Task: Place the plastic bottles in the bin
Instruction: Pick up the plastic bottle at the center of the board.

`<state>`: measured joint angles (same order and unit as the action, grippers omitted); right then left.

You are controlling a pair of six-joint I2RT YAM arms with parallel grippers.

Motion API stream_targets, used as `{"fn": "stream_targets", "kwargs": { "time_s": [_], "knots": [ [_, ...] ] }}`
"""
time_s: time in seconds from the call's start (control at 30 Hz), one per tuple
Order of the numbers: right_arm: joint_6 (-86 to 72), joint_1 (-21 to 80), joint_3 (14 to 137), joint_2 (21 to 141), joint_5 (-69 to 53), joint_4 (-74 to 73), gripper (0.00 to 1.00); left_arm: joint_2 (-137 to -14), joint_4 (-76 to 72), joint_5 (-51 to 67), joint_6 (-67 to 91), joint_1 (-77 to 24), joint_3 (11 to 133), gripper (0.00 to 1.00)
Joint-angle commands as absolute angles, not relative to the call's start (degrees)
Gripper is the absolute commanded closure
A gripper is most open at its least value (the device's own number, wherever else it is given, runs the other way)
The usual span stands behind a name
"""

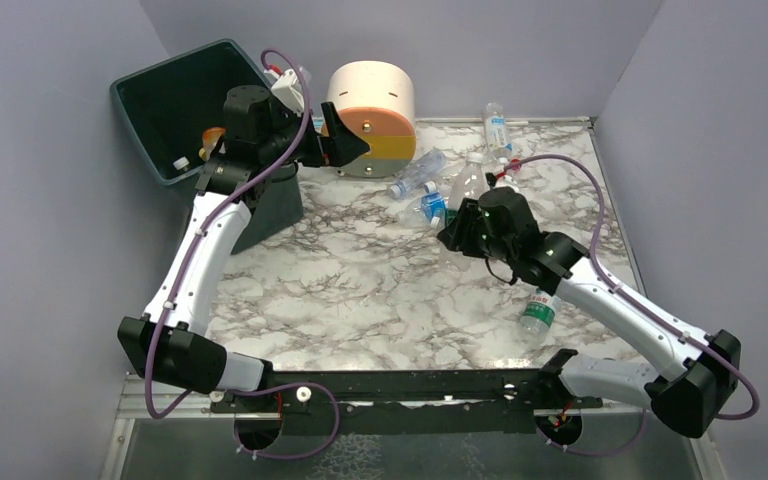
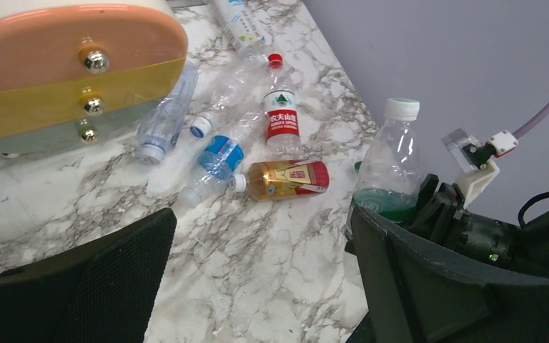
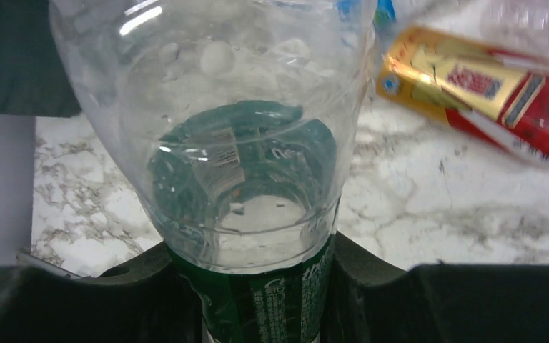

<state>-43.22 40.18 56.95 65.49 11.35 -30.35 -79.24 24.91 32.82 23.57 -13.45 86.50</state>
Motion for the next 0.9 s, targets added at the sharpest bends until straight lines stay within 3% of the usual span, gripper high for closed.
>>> {"fn": "stream_targets", "kwargs": {
  "time_s": [0.0,0.57,0.87],
  "knots": [
    [-28.72,40.69,57.85,61.31,12.95,-16.31,0.69,-77.59,20.95,37.86,25.29,-13.27,90.19,0.01],
    [-17.61,43.64,58.74,66.10,-3.00,6.60,0.64,-71.56,5.40,37.06,25.83,-20.14,84.99,0.01],
    [-15.12,49.89,66.47,72.81,-4.40,8.06,0.64,-70.96,5.28,32.30,21.09,-26.42,83.78,0.01]
  ]
}}
